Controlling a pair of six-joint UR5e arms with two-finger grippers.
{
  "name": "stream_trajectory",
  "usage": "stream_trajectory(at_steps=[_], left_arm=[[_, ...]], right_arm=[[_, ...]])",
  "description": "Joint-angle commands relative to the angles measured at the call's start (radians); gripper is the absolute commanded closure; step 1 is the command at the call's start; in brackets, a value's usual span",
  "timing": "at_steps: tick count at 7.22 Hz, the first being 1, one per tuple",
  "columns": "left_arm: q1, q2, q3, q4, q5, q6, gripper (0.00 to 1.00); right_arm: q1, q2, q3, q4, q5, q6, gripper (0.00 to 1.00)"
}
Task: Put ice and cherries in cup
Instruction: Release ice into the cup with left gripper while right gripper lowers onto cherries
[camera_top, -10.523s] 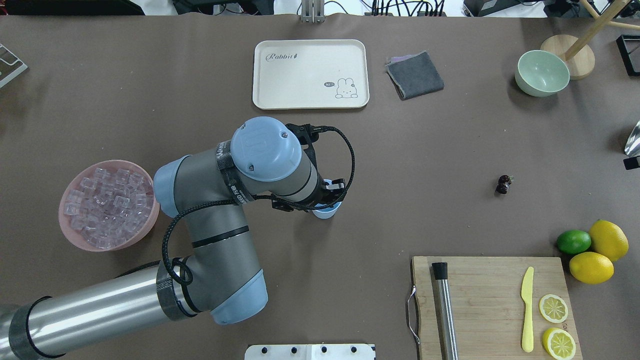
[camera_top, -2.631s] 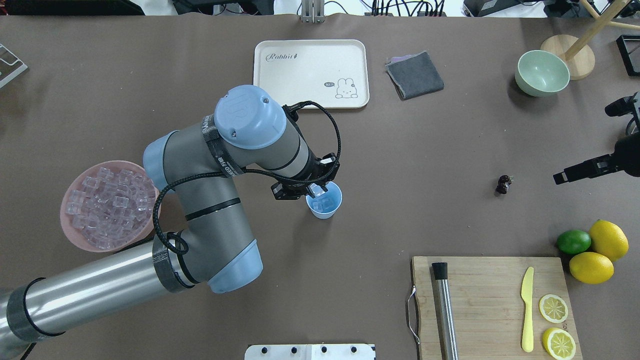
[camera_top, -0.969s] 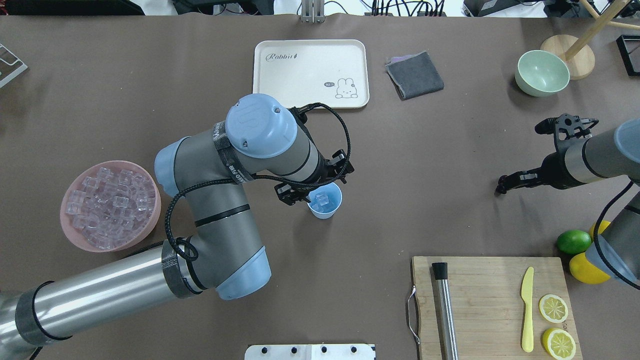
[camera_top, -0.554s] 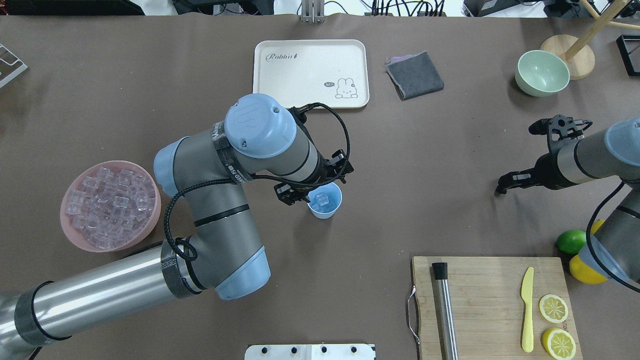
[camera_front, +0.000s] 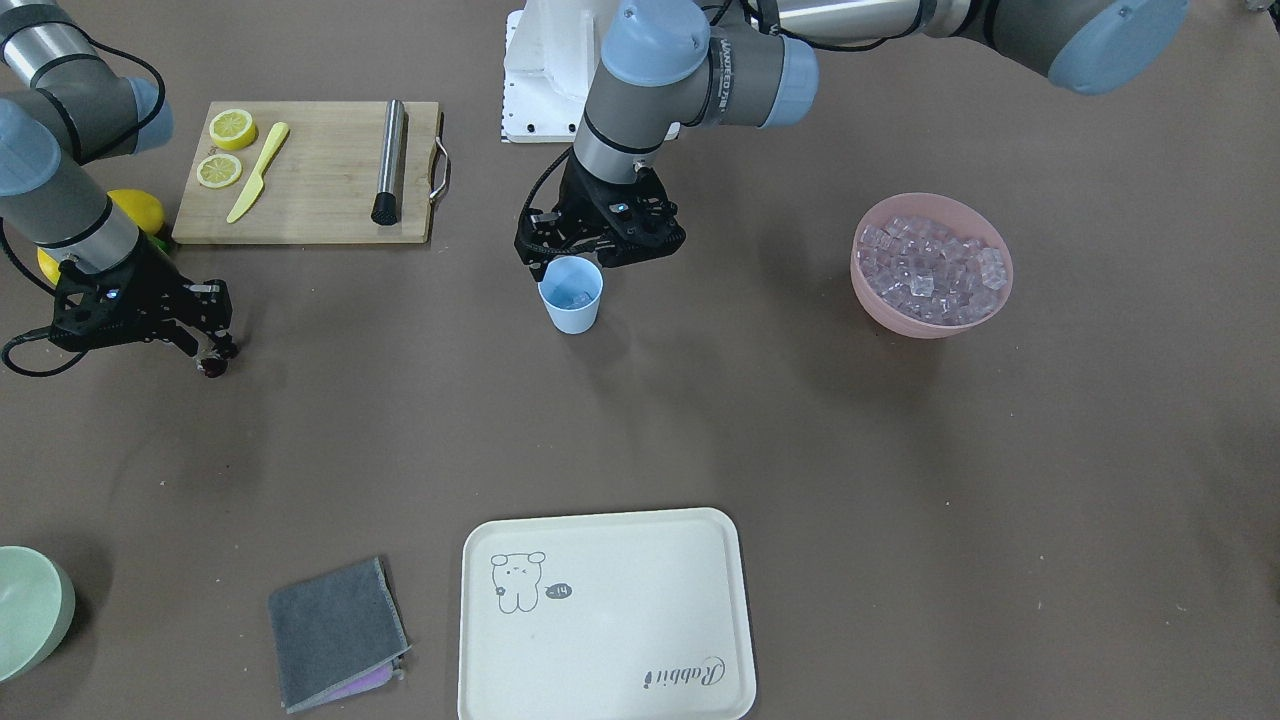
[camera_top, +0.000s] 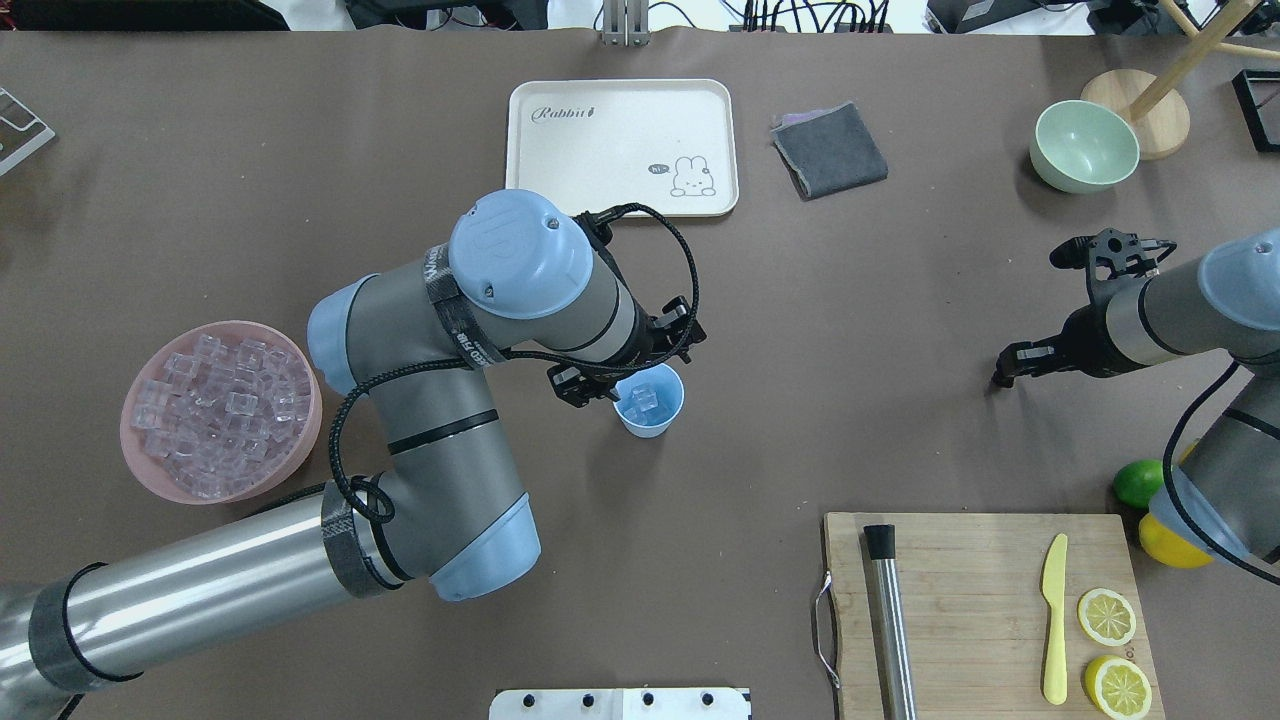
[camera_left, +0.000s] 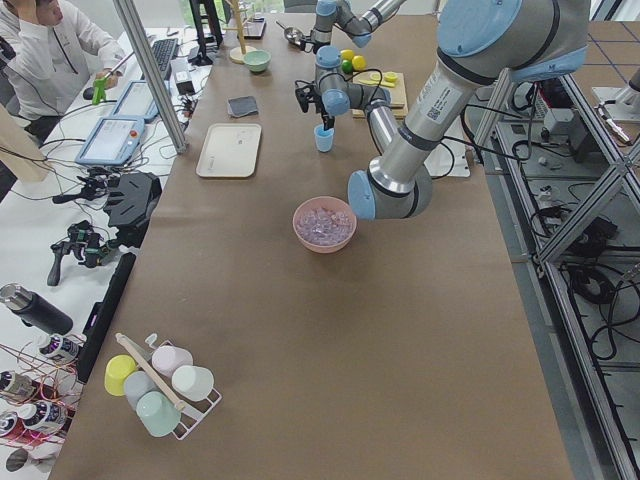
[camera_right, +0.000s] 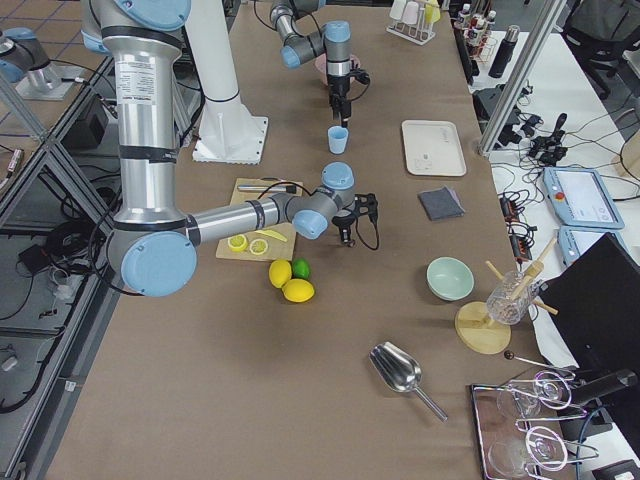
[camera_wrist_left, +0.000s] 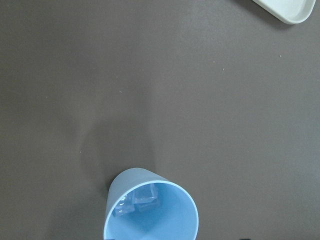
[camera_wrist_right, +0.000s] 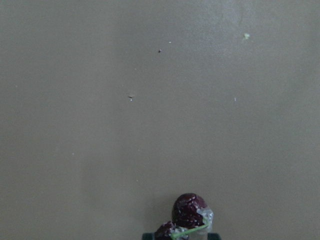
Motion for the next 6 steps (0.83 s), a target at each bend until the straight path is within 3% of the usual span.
stream_trajectory(at_steps=[1,2,6], left_arm=[[-0.003,-0.002,-0.01,0.0,0.001,0.003,0.13],[-0.017,-0.002,-0.026,0.001,-0.004,0.008,0.13],[-0.075,0.084,-0.124,0.003,-0.071,0.017,0.14]], right_arm=[[0.005,-0.005,-0.002,0.0,0.002,-0.005,0.9],[0.019,-0.005,-0.002,0.0,0.008,-0.011,1.0],[0.044,0.027,0.012,-0.052,0.016,-0.012,1.0]])
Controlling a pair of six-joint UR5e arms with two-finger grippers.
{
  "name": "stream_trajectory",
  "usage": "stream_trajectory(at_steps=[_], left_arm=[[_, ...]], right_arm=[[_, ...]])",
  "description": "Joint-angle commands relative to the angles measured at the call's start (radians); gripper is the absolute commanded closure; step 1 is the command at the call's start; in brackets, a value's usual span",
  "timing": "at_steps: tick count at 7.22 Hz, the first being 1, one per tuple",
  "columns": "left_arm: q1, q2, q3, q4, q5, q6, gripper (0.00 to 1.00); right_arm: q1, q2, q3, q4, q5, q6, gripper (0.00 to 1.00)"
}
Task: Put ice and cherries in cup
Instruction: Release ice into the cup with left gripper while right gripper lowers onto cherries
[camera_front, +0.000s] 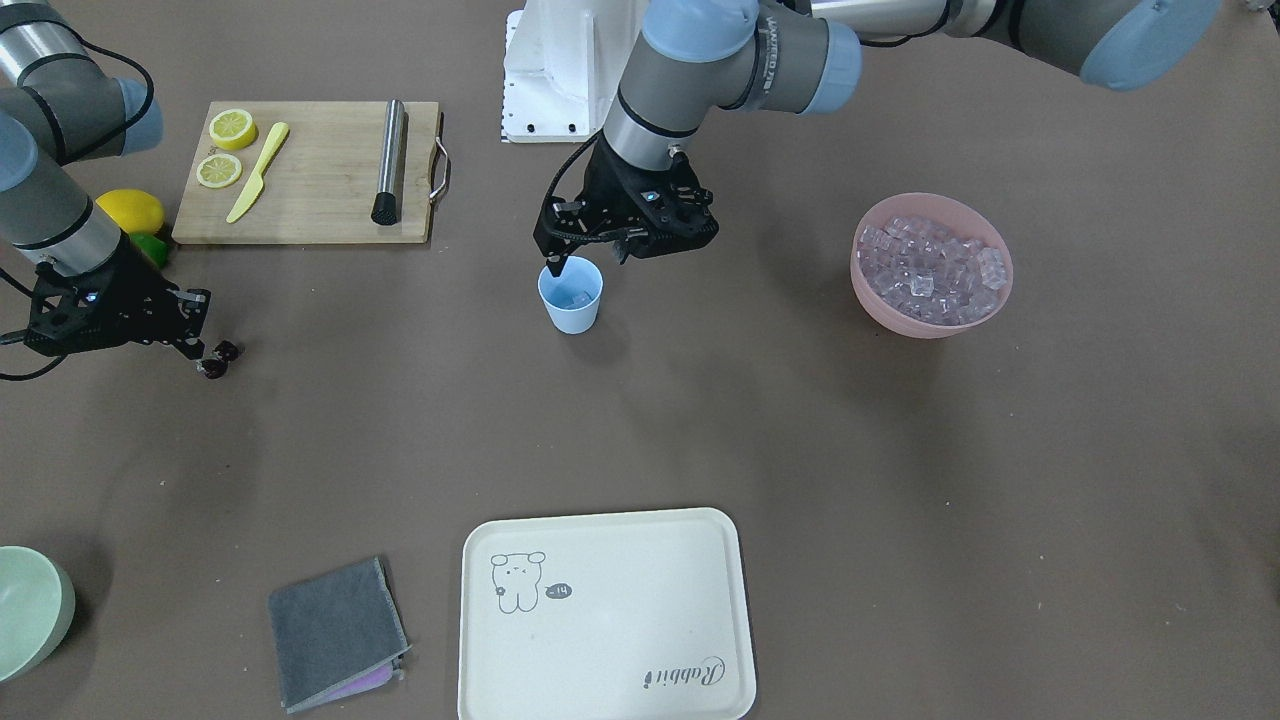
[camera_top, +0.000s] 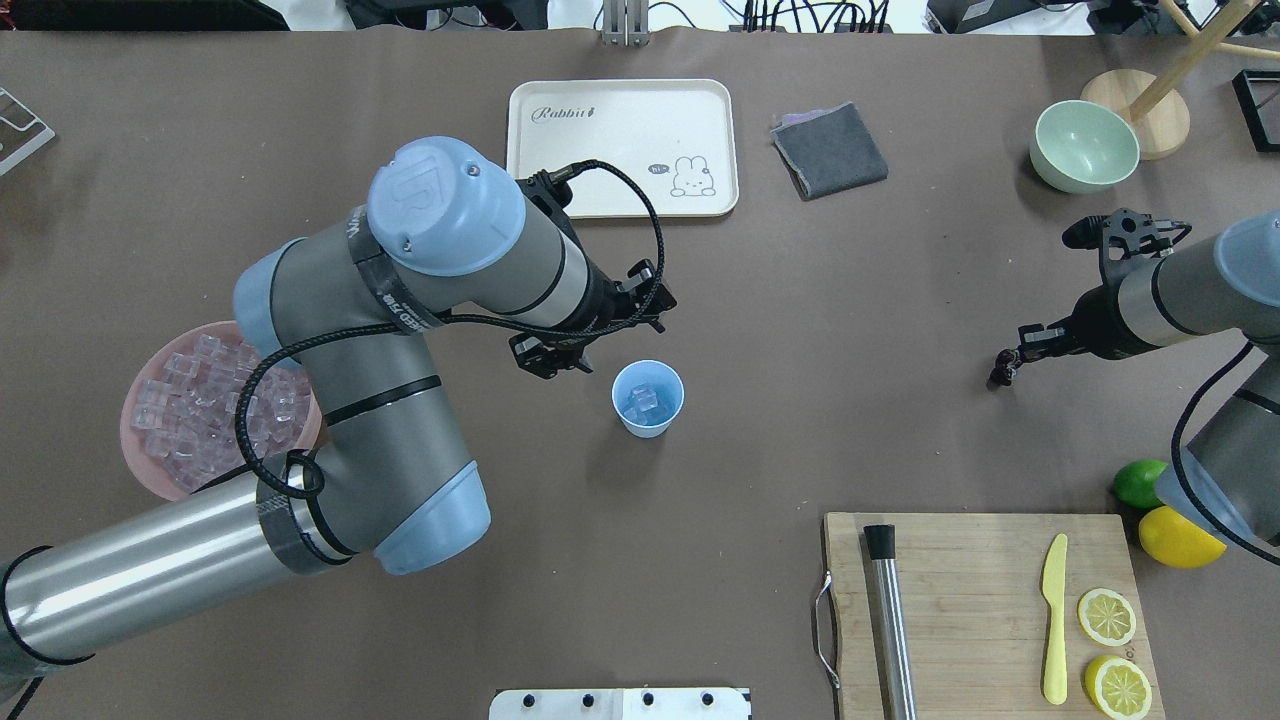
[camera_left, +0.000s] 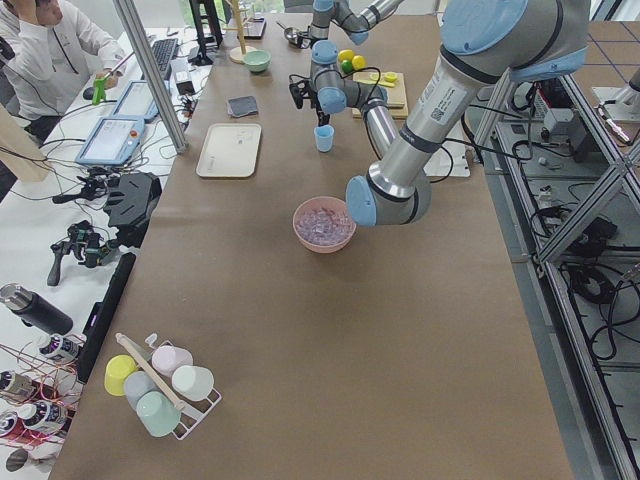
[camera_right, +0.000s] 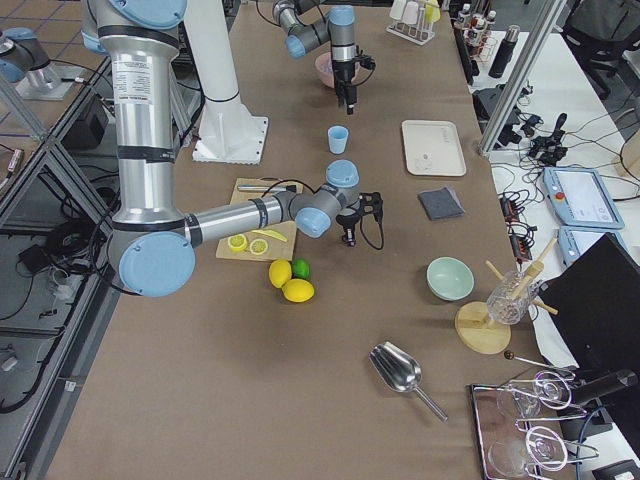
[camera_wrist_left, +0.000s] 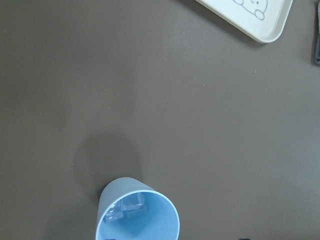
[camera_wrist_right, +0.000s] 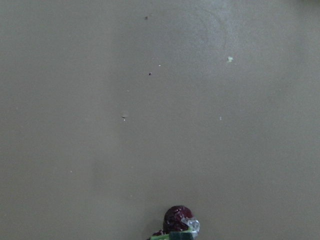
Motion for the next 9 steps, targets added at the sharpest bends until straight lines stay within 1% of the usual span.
stream_trajectory(at_steps=[1,2,3,4,5,6,7,8,9], left_arm=[[-0.011,0.023,-0.022,0.002,-0.019,0.001,0.14],[-0.011,0.024,-0.022,0.002,-0.017,-0.001,0.14],[-0.011,0.024,-0.022,0.002,-0.015,-0.002,0.14],[-0.011,0.024,-0.022,0.002,-0.015,-0.004,0.14],[-0.011,0.026,-0.021,0.002,-0.015,-0.005,0.14],[-0.011,0.026,-0.021,0.002,-0.014,-0.007,0.14],[-0.009,0.024,-0.019,0.002,-0.014,-0.007,0.14],[-0.009,0.026,-0.019,0.002,-0.014,-0.007,0.14],[-0.009,0.026,-0.019,0.002,-0.014,-0.007,0.14]], right_arm=[[0.011,0.009,0.009,-0.014,0.01,0.0,0.51],[0.013,0.009,0.011,-0.014,0.01,0.0,0.32],[0.011,0.01,0.009,-0.014,0.007,0.0,0.25],[0.01,0.01,0.006,-0.014,-0.001,0.001,0.06],[0.01,0.009,0.0,-0.014,-0.008,0.009,0.05],[0.01,0.009,0.0,-0.014,-0.011,0.009,0.13],[0.005,0.009,-0.004,-0.016,-0.016,0.011,0.18],[0.002,0.007,-0.009,-0.016,-0.021,0.011,0.21],[-0.003,0.007,-0.012,-0.016,-0.021,0.011,0.27]])
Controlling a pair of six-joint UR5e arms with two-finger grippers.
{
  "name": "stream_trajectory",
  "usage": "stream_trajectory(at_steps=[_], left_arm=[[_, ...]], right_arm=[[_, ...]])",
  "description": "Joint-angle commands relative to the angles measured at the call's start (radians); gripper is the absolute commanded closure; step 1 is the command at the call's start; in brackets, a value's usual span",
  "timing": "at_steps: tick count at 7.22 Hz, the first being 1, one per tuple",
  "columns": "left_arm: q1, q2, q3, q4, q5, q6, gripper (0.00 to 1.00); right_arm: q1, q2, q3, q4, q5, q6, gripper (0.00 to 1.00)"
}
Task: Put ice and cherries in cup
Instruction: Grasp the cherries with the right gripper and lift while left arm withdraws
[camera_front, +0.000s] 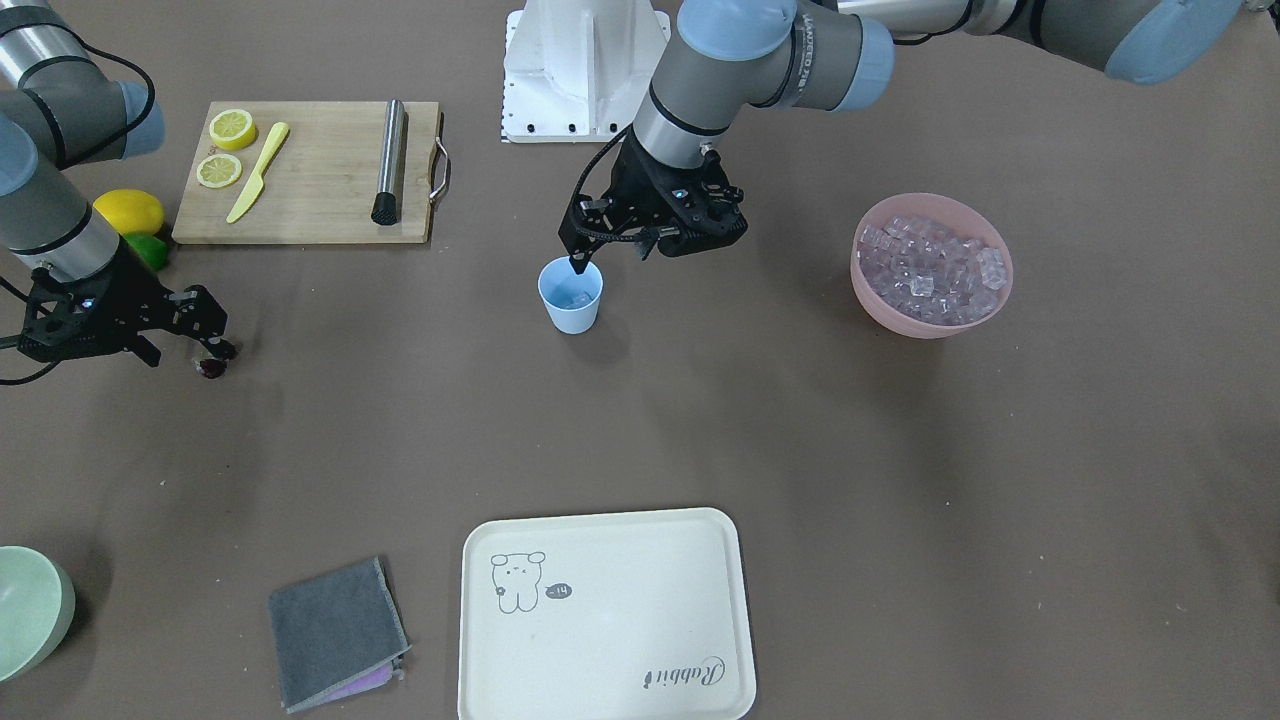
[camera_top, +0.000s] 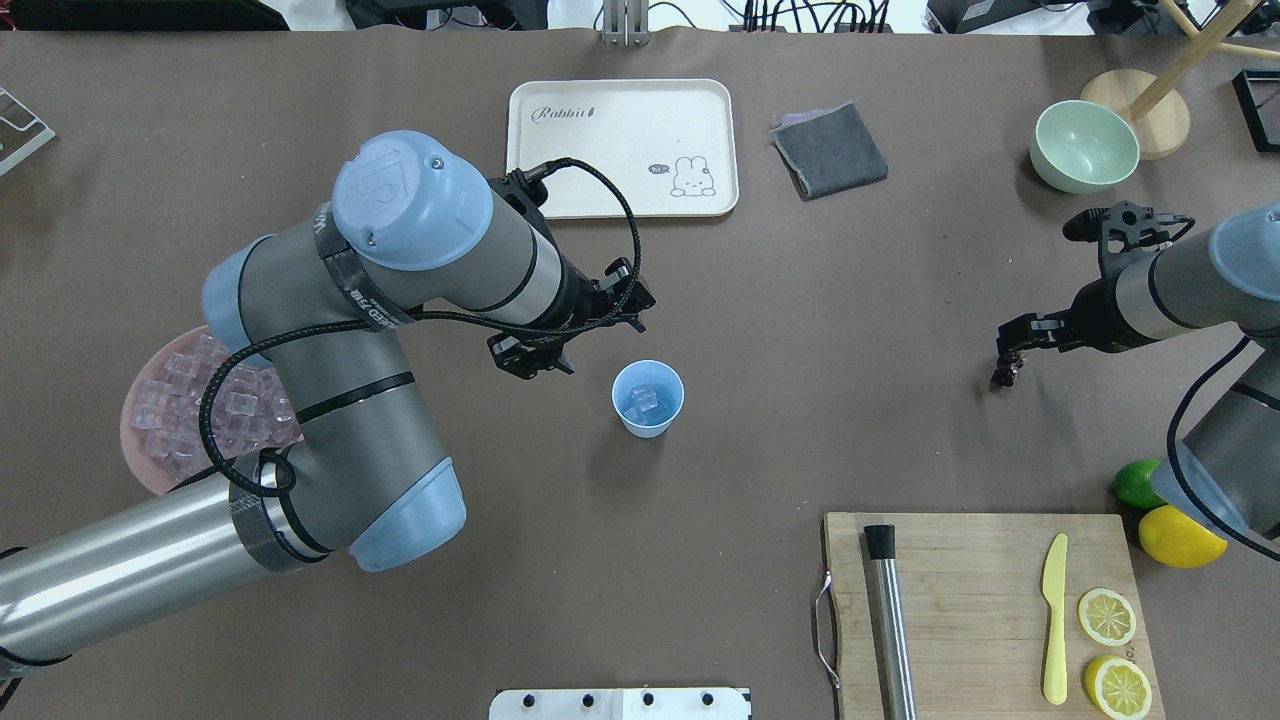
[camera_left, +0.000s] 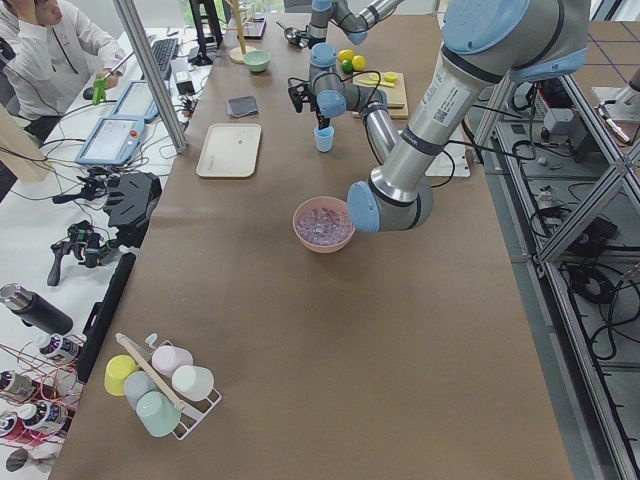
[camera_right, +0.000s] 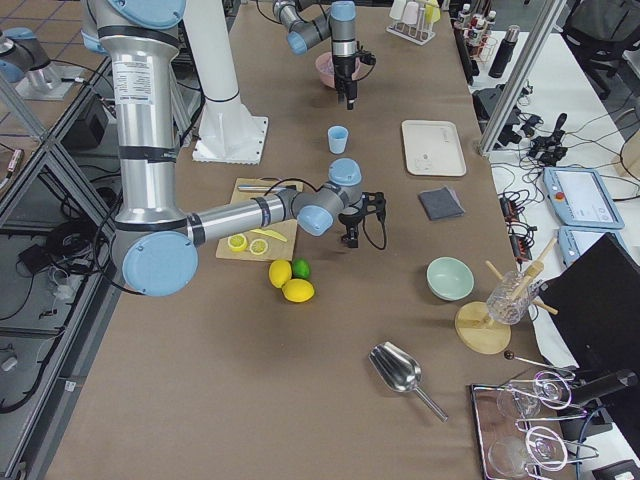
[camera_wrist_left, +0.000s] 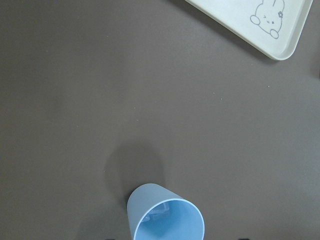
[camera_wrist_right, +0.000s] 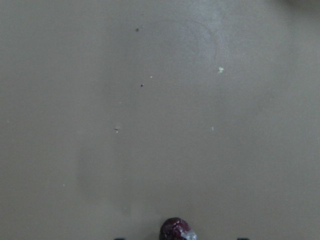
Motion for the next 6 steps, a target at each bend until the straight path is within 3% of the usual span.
stream_trajectory(at_steps=[1,2,3,6], left_arm=[[0.0,-0.001,-0.001,0.0,0.0,0.0,0.14],[0.0,-0.001,-0.001,0.0,0.0,-0.005,0.14],[0.002,-0.001,-0.001,0.0,0.0,-0.005,0.14],[-0.018,0.031,-0.044,0.009,-0.006,0.007,0.15]], right_arm=[[-0.008,0.001,-0.015,0.0,-0.002,0.0,0.38],[-0.008,0.001,-0.014,0.0,0.005,0.002,0.83],[-0.008,0.001,-0.015,0.0,0.007,0.0,1.0],[-0.005,0.006,0.002,-0.003,0.011,0.002,1.0]])
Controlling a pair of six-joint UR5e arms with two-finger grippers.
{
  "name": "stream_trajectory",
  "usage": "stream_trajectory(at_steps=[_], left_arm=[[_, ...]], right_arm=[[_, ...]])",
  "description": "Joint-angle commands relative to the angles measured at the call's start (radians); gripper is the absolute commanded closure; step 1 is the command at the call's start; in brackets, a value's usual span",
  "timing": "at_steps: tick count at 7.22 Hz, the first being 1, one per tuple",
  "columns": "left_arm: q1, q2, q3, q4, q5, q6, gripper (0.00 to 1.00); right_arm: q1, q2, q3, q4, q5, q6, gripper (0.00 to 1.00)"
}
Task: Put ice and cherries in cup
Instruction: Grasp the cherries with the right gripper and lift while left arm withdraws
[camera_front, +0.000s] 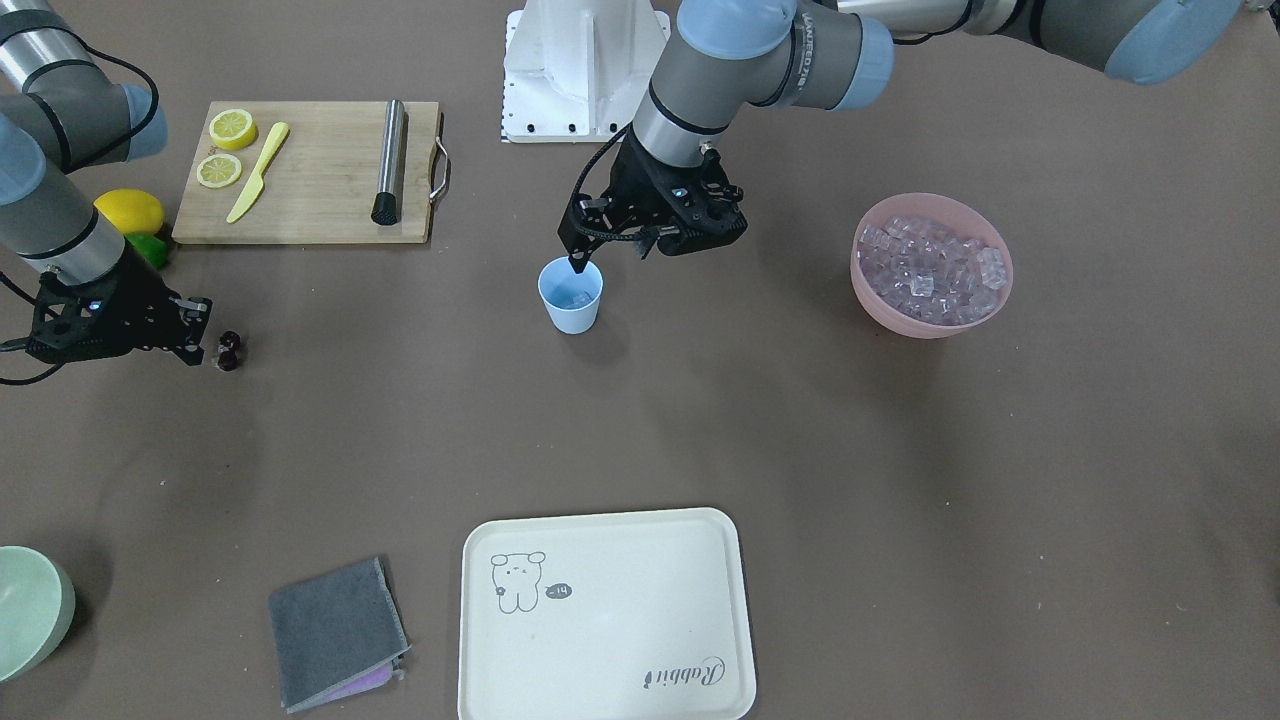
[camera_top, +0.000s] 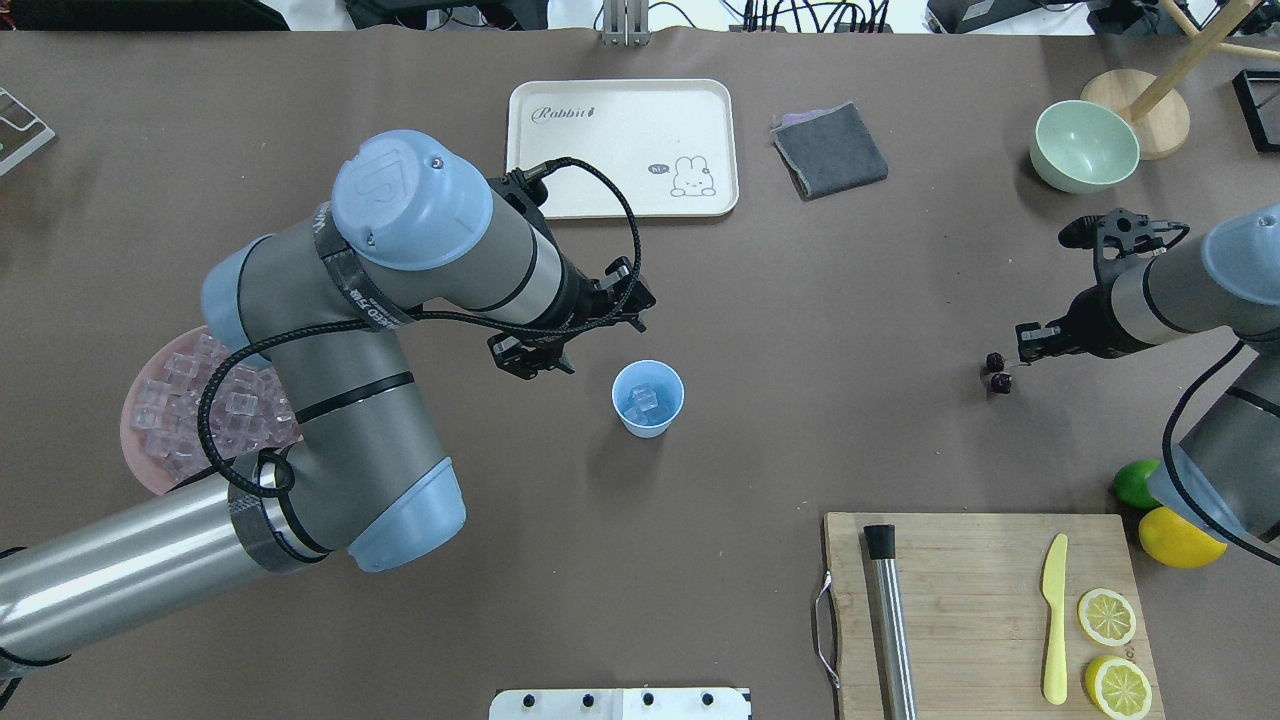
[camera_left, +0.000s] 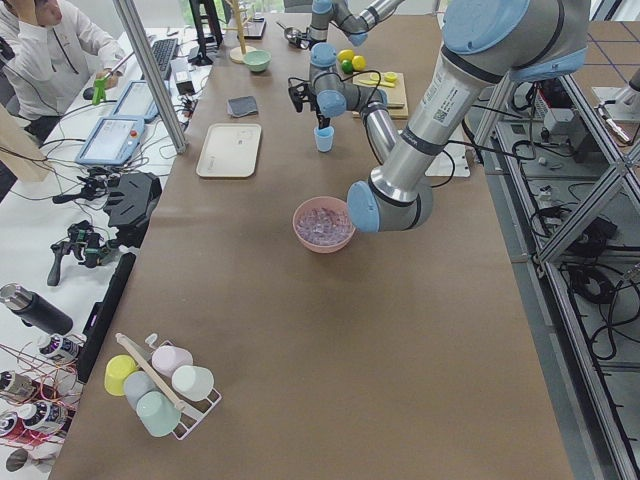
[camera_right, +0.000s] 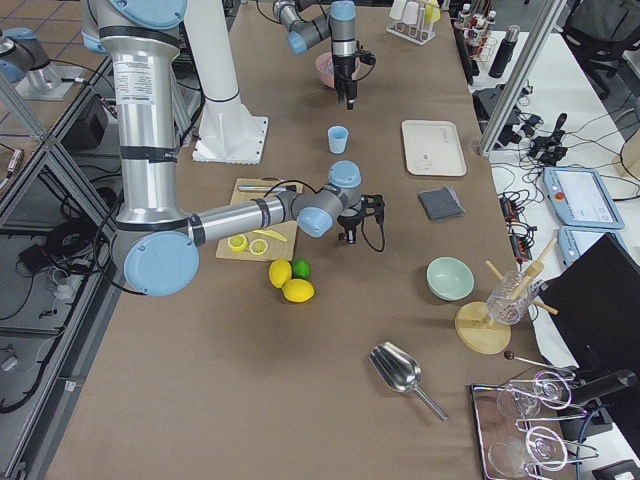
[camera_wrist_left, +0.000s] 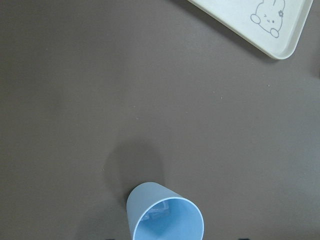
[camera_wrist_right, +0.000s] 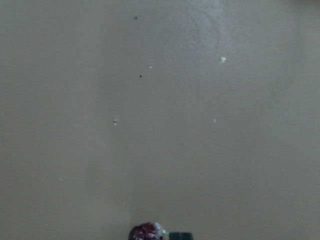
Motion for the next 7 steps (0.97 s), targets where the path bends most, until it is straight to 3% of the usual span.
stream_trajectory(at_steps=[1,4,6,7], left_arm=[[-0.028,0.115,-0.126,0.031,-0.009,0.074,0.16],[-0.183,0.246,-0.278,0.148,-0.133,0.269,0.15],[-0.219,0.501,-0.411,0.144,-0.141,0.494,0.13],[-0.277,0.581,-0.427,0.139,-0.143,0.609,0.12]], right_arm=[[0.014,0.034,0.023,-0.044,0.015,0.0,1.0],[0.015,0.167,0.187,-0.332,0.016,0.021,1.0],[-0.038,0.294,0.218,-0.376,0.015,0.168,1.0],[-0.089,0.342,0.22,-0.376,0.0,0.243,1.0]])
